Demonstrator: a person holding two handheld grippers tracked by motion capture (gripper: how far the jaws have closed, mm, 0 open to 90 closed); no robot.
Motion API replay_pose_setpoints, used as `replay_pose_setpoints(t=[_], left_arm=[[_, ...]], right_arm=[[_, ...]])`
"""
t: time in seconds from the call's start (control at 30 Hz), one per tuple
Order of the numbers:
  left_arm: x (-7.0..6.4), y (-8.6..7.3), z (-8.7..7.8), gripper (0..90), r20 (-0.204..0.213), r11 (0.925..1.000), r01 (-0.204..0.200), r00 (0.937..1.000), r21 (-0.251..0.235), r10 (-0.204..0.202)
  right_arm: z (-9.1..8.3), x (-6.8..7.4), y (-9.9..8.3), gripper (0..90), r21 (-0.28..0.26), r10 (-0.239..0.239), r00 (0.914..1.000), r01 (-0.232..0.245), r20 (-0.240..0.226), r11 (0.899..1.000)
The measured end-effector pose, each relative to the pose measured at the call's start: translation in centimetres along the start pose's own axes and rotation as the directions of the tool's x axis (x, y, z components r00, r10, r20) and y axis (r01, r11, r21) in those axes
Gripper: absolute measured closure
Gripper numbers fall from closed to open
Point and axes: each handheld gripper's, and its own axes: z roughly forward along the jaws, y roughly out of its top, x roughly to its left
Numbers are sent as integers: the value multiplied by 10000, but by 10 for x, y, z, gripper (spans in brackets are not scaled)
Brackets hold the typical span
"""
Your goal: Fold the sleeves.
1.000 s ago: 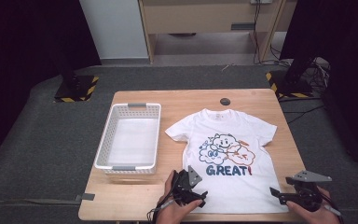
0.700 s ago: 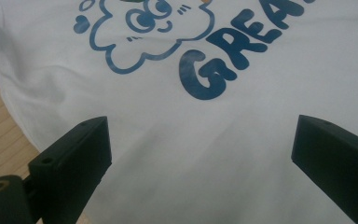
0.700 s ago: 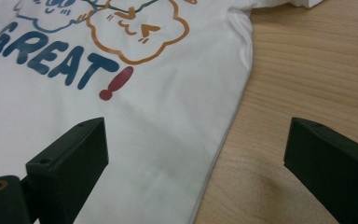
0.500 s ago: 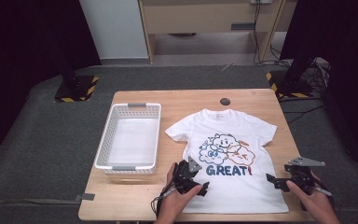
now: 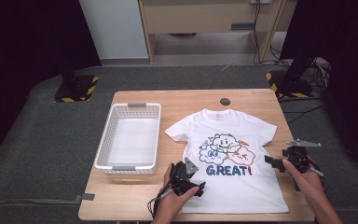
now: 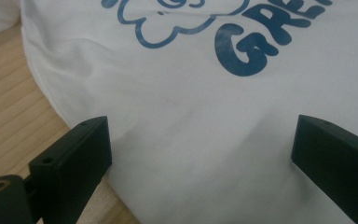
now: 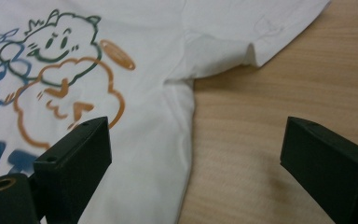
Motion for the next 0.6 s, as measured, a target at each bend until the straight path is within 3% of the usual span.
replay_pose_setpoints(t=[0.27, 0.6], left_arm=[[3, -5, 1, 32, 55, 9999, -121, 9999, -117, 122], [3, -12, 1, 25, 77, 9985, -116, 9999, -527, 120]], right_arm=[[13, -19, 33, 84, -180, 509, 9984, -505, 256, 9986], [23, -37, 58, 240, -319, 910, 9936, -890, 671, 9955]])
